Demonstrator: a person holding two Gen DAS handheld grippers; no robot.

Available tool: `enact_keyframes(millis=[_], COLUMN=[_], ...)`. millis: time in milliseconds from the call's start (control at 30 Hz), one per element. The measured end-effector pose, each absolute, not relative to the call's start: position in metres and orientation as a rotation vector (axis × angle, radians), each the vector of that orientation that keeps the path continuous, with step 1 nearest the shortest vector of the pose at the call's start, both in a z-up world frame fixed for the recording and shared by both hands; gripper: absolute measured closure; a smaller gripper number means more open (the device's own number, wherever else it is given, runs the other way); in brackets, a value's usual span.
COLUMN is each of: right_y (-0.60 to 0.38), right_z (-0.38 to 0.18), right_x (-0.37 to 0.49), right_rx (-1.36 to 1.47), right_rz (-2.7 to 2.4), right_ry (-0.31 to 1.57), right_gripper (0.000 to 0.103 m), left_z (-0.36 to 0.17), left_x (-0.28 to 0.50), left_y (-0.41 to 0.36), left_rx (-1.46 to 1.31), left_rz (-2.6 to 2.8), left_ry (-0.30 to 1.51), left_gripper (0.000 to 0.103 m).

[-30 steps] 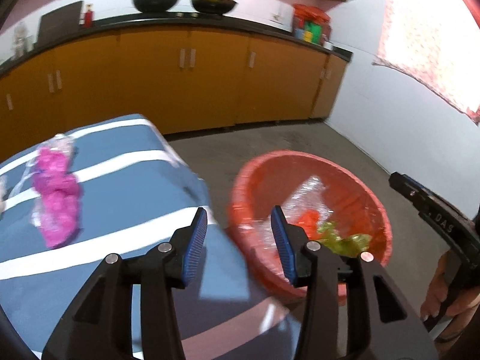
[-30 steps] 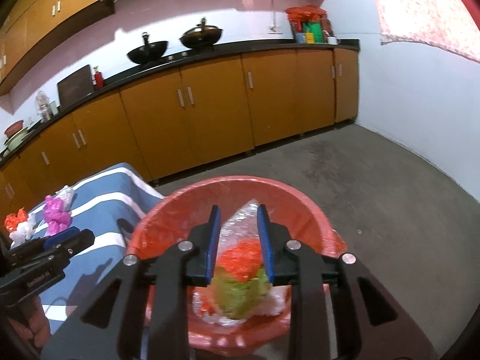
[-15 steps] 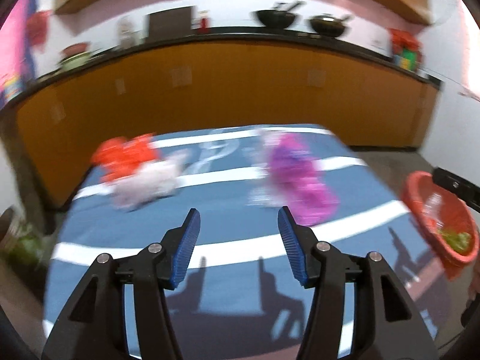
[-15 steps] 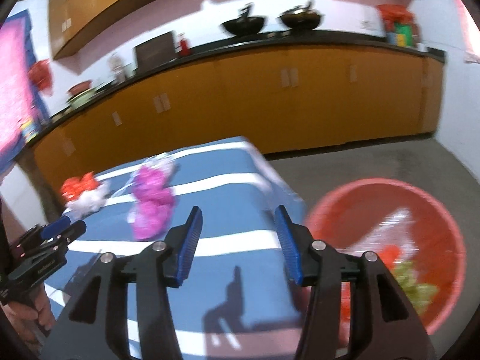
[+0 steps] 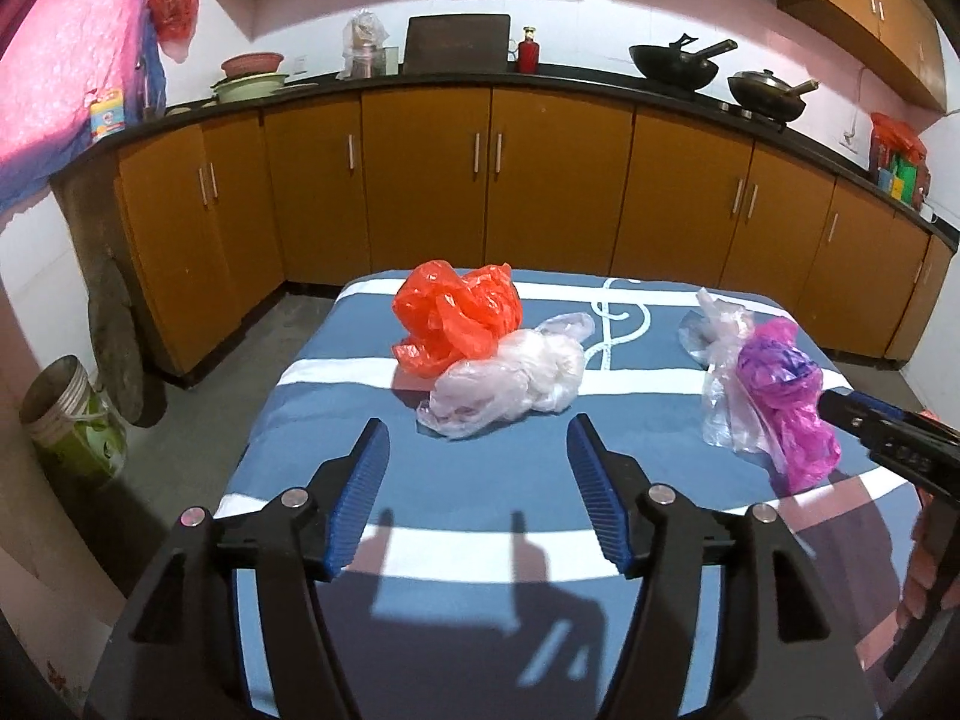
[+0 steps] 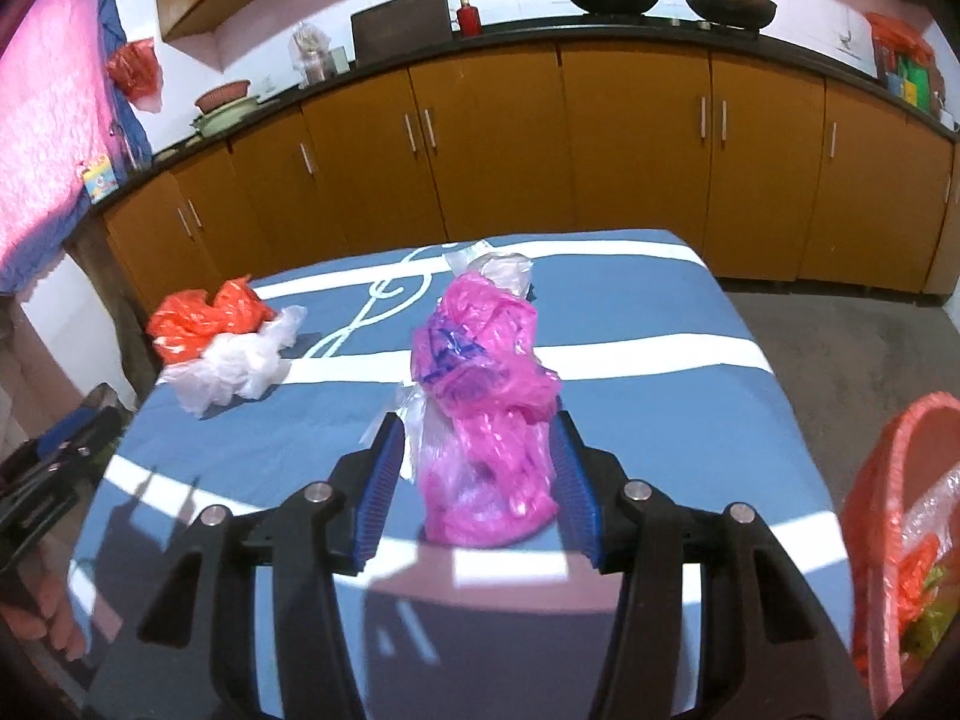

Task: Collect trash
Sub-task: 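Grasp the pink bag with the right tool and lift it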

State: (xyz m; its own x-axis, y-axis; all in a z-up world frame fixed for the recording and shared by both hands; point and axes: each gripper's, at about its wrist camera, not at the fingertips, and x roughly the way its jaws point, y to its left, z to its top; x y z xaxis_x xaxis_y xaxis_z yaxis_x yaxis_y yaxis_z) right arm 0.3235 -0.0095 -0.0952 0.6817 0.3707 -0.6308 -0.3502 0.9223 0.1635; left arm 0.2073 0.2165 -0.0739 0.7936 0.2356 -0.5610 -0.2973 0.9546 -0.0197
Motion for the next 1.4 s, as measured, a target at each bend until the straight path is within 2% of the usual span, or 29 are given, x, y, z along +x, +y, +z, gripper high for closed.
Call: enact_keyframes(millis=[133, 167, 200, 300, 633, 833, 1133, 1167, 1333, 1400], right_y=[-0.006, -0.007, -0.008, -0.012, -0.049, -0.060, -0.060, -0.060, -0.062, -0.064], right_z=[-0.109, -0.113, -0.116, -0.118, -0.102, -0.105, -0.109, -0.109, -0.109, -0.110], right_x=[0.339, 0.342, 0.345, 0.345, 0.317, 0.317, 0.318, 0.318, 0.319, 0.321], right_rx=[0.011, 0.012, 0.015, 0.035, 0.040, 0.038, 0.052, 0.053, 0.063, 0.071], right_rz=[0.373, 0.373, 0.381, 0.401, 0.284, 0.263, 0.288, 0.290, 0.294, 0.295], right_ry=[0.745, 0.759, 0.774, 0.775, 0.643, 0.663, 0.686, 0.686, 0.695, 0.700], right_gripper=[0.055, 0.060, 0.075, 0.087, 0.090, 0.090, 0.090, 0.090, 0.090, 0.090], left_z=[-0.076, -0.077, -0.078, -0.082, -0.083, -0.083, -0.101, -0.102, -0.106, -0.107], left_x=[0.213, 0.215, 0.217, 0.222, 0.240, 0.261, 0.287, 0.288, 0.288, 0.287], left_y=[0.220, 0.221, 0.222, 0.224, 0.217, 0.207, 0.236, 0.238, 0.236, 0.230], left_rx=[-0.093, -0.090, -0.090, -0.100, -0.060, 0.009, -0.081, -0.097, -0.126, -0.123], left_rz=[0.279, 0.279, 0.277, 0.269, 0.249, 0.238, 0.172, 0.158, 0.085, 0.056], left_ry=[0.586, 0.587, 0.588, 0.595, 0.583, 0.577, 0.715, 0.728, 0.754, 0.762], left_gripper=[0.039, 0.039, 0.039, 0.039, 0.039, 0.038, 0.038, 0.039, 0.067, 0.071])
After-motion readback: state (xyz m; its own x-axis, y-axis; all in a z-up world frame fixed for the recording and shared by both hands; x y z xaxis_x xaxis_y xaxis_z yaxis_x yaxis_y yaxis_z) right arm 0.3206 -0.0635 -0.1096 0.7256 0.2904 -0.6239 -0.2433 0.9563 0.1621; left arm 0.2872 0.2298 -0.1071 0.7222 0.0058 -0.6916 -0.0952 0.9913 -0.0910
